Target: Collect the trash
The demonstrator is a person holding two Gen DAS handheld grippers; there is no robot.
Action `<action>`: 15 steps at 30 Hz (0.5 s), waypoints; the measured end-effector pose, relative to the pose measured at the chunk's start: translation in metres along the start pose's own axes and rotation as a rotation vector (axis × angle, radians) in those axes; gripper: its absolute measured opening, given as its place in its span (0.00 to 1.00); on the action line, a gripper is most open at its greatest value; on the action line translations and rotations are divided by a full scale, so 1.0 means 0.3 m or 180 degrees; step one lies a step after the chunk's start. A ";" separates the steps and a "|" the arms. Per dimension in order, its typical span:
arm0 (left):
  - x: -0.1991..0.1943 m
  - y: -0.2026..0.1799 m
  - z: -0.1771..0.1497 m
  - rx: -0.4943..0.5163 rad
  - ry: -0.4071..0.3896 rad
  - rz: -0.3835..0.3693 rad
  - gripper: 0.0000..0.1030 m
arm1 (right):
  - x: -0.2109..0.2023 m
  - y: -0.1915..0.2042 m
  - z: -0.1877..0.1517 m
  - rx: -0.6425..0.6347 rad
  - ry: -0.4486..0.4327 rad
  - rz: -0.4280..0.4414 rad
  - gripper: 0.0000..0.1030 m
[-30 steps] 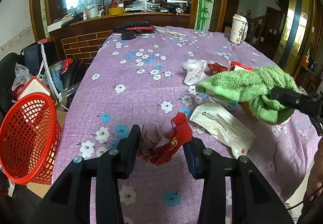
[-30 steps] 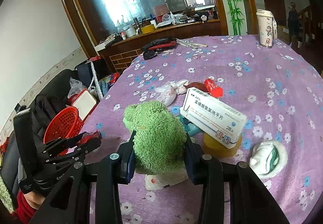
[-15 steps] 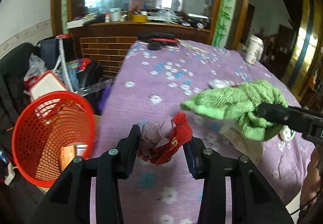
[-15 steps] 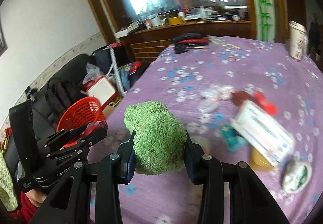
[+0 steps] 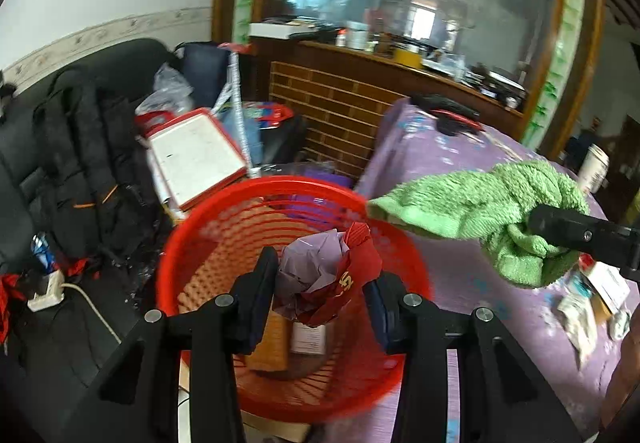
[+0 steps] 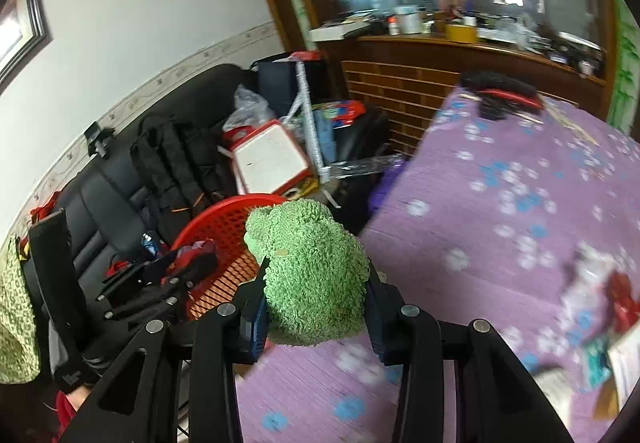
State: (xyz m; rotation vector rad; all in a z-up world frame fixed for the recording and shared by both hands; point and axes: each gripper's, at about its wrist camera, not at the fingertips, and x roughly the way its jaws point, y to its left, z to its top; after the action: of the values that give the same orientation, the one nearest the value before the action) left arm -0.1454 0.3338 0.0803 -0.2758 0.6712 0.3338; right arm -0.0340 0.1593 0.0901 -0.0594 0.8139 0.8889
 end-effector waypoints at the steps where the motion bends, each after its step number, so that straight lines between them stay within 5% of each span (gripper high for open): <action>1: 0.009 0.021 0.001 -0.0020 0.0012 0.0032 0.40 | 0.039 0.021 0.014 -0.0021 0.0035 0.0022 0.46; 3: 0.024 0.046 -0.001 -0.0079 0.0039 0.0132 0.45 | 0.096 0.039 0.021 -0.0039 0.0120 0.0006 0.51; 7: 0.021 0.045 -0.012 -0.0083 0.0011 0.0305 0.73 | 0.078 0.025 0.002 -0.0086 0.0036 -0.0115 0.58; 12: 0.001 -0.034 -0.015 0.0034 0.0024 0.0416 0.78 | -0.077 -0.075 -0.065 -0.0075 -0.0187 -0.0430 0.72; 15: -0.034 -0.105 -0.015 0.0119 -0.0122 0.0401 0.92 | -0.187 -0.159 -0.139 -0.0018 -0.0288 -0.0626 0.77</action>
State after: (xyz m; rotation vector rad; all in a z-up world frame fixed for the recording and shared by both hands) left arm -0.1432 0.3012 0.0878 -0.1915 0.6579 0.4456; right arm -0.0456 0.0756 0.0842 -0.1017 0.7080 0.7031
